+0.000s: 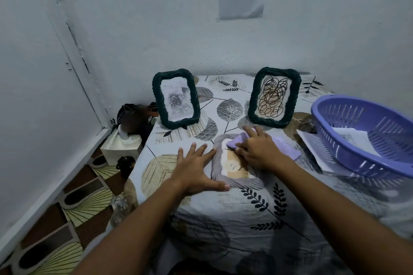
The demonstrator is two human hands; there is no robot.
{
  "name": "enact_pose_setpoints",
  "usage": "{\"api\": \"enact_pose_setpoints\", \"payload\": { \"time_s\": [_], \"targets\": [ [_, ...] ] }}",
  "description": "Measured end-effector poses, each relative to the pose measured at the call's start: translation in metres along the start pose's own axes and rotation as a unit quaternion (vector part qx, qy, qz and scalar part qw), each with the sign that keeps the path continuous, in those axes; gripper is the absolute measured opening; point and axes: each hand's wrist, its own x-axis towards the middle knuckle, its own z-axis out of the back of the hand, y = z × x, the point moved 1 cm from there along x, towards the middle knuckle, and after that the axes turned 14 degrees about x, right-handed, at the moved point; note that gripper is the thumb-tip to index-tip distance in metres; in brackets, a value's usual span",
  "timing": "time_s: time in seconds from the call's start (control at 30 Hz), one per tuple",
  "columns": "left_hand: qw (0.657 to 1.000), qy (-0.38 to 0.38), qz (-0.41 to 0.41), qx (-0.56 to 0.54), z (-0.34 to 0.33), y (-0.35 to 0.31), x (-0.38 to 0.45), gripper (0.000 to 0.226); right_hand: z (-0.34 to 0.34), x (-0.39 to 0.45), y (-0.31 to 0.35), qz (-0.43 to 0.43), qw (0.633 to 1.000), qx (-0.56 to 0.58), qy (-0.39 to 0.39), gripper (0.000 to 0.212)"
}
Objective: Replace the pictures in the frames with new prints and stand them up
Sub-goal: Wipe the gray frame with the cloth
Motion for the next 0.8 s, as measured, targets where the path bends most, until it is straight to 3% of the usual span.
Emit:
{"api": "enact_pose_setpoints", "payload": {
  "time_s": [0.33,0.6,0.8],
  "targets": [
    [1.000,-0.009,-0.002,0.008,-0.002,0.001,0.001,0.132,-0.007,-0.027,0.014,0.068,0.996,0.061,0.027,0.037],
    [1.000,-0.003,-0.005,0.005,-0.001,0.000,0.001,0.136,0.006,-0.022,-0.007,-0.009,1.000,0.015,0.007,0.040],
    [1.000,-0.007,-0.001,0.005,-0.001,0.000,0.001,0.130,-0.005,-0.018,0.005,0.013,0.999,0.035,0.030,0.043]
  ]
}}
